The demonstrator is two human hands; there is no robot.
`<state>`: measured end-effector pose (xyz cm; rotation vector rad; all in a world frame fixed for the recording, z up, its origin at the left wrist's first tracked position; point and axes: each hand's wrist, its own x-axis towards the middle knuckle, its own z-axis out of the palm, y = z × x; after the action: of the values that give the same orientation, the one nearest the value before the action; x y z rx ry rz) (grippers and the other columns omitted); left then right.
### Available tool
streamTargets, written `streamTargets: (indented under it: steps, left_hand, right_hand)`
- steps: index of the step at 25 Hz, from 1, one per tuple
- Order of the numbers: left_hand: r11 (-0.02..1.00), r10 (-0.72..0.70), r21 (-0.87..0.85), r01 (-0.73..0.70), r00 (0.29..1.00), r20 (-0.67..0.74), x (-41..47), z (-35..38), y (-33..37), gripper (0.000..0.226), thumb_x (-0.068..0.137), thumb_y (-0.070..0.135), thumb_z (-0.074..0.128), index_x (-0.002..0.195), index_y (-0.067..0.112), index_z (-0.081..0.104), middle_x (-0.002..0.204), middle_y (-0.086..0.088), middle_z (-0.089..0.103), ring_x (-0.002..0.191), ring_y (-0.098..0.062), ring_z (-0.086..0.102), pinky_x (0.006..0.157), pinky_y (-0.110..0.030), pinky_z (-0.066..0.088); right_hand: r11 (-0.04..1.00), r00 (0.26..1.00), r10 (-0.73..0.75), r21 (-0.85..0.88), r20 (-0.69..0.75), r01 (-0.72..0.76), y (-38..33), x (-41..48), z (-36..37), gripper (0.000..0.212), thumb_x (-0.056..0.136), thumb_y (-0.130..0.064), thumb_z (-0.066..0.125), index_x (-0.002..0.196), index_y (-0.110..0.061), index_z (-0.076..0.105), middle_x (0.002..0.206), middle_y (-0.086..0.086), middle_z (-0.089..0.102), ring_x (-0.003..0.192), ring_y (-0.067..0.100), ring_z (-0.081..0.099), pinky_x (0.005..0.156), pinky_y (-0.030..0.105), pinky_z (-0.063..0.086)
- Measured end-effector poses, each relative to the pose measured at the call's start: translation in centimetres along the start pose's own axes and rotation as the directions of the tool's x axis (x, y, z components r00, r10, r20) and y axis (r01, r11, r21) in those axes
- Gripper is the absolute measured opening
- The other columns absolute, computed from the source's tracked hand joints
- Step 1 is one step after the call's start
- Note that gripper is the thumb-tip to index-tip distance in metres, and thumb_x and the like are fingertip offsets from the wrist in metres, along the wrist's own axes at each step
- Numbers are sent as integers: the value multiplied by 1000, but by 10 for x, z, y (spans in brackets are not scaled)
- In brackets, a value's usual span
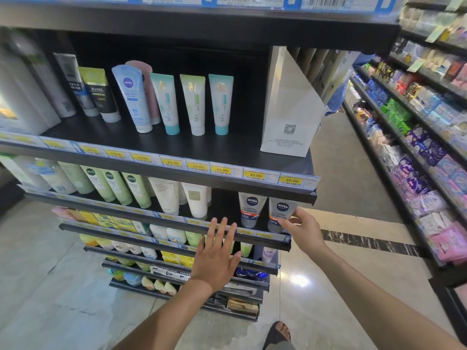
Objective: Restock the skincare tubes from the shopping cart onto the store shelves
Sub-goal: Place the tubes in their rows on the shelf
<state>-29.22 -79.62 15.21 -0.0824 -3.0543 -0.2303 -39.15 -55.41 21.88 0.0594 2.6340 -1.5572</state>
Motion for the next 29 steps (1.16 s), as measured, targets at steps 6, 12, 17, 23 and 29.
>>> streamTargets:
  steps: [6,12,17,23,29]
  left_hand:
    - [1000,12,-17,-12,1000,12,0,-2,-3,73,104,62,17,163,32,-14,172,1,-16,157,-26,-22,123,-54,30]
    - [999,41,-1,-41,998,50,1,-1,-8,74,104,63,17,161,31,-19,171,-2,-19,156,-28,-23,121,-56,32]
    - [999,48,14,-50,996,77,3,-5,-8,77,104,63,21,162,29,-16,172,-3,-16,157,-30,-21,121,-56,32]
    - [999,23,24,-25,995,100,-2,-9,-6,77,103,61,23,162,28,-14,173,-5,-11,158,-31,-18,123,-56,27]
    - [993,12,116,-30,988,154,-8,-37,14,72,105,60,15,164,27,-9,172,-3,-18,157,-27,-20,129,-52,0]
  right_hand:
    - [997,993,74,-25,-88,-77,-2,-28,5,45,95,-33,70,137,-25,56,127,-12,60,115,13,57,87,32,53]
    - [976,969,182,-89,-164,-199,17,-74,9,54,92,-37,73,141,-22,54,145,0,55,129,20,52,102,39,48]
    - [954,965,209,-182,-159,-237,28,-96,5,54,92,-36,74,140,-23,53,146,-1,54,130,18,51,104,34,46]
    - [938,980,161,-291,-118,-189,41,-118,-8,53,92,-41,72,140,-27,54,147,-4,51,133,17,47,109,35,42]
    - [910,995,22,-410,-101,-62,43,-151,-53,56,94,-43,68,145,-29,50,153,-5,44,142,18,37,117,39,36]
